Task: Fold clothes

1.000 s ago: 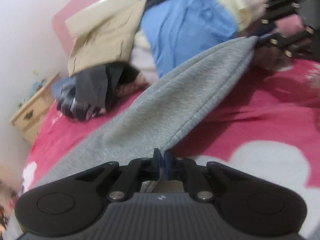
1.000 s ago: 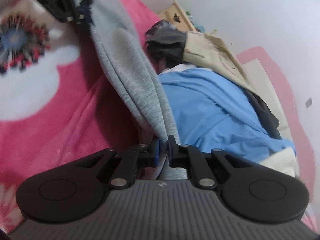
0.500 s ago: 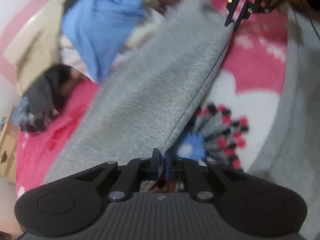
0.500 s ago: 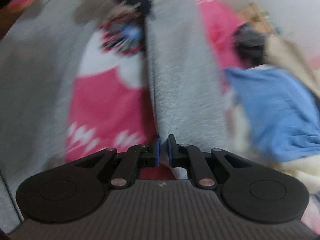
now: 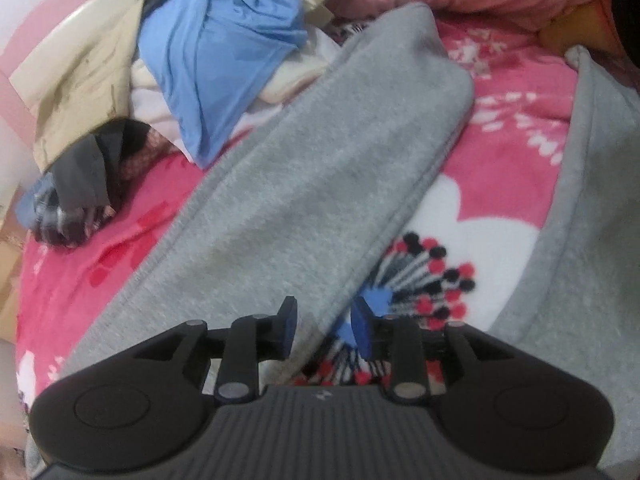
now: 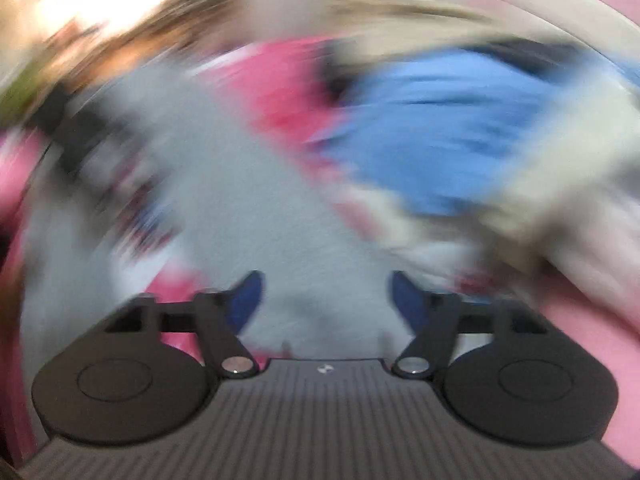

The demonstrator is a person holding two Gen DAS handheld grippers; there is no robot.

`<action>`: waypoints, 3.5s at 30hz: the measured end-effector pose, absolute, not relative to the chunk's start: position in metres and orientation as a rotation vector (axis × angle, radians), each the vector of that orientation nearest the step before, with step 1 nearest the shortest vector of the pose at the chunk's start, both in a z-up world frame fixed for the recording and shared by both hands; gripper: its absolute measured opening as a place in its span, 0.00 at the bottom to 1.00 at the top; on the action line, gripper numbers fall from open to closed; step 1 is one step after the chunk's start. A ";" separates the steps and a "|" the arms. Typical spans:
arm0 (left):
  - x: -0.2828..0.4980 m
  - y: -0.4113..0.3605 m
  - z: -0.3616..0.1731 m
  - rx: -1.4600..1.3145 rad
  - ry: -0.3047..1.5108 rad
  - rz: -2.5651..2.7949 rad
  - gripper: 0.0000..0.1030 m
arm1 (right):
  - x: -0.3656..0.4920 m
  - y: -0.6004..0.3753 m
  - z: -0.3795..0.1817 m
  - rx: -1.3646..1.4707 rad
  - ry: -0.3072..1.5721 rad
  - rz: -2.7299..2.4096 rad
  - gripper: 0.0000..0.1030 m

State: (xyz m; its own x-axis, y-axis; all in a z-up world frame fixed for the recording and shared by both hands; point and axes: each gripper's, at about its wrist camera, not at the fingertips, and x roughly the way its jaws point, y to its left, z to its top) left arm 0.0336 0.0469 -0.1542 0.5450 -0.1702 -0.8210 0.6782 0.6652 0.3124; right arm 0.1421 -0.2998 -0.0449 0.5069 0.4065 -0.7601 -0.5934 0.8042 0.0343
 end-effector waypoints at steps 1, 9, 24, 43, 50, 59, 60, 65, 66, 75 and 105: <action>0.034 0.045 -0.151 0.676 0.845 -0.539 0.31 | 0.152 -0.310 -0.046 -0.161 0.867 0.545 0.78; -0.002 0.080 -0.130 0.621 0.871 -0.351 0.39 | 0.129 -0.287 -0.043 -0.133 0.789 0.574 0.76; 0.014 0.165 -0.168 0.776 0.853 -0.178 0.40 | 0.007 -0.092 -0.112 -0.990 0.522 1.073 0.60; -0.002 0.179 -0.168 0.638 0.850 -0.274 0.46 | 0.083 -0.063 -0.137 -0.848 0.918 0.954 0.03; -0.041 0.216 -0.139 0.395 0.829 -0.186 0.55 | 0.128 -0.037 -0.077 -0.642 0.749 0.964 0.41; -0.063 0.274 -0.153 0.318 0.899 0.028 0.53 | 0.248 0.082 -0.111 -0.274 0.841 0.920 0.58; -0.063 0.278 -0.154 0.315 0.902 0.040 0.53 | 0.255 0.092 -0.120 -0.267 0.858 0.916 0.59; -0.060 0.305 -0.147 0.285 0.915 0.072 0.54 | 0.281 0.131 -0.158 -0.226 0.953 0.909 0.60; -0.059 0.314 -0.143 0.274 0.914 0.088 0.54 | 0.283 0.134 -0.165 -0.219 0.976 0.917 0.60; -0.019 0.471 -0.133 -0.124 0.970 0.452 0.66 | 0.277 0.121 -0.169 -0.177 0.990 0.908 0.60; 0.035 0.448 -0.159 0.114 0.817 0.577 0.52 | 0.255 0.147 -0.141 -0.690 0.540 0.694 0.43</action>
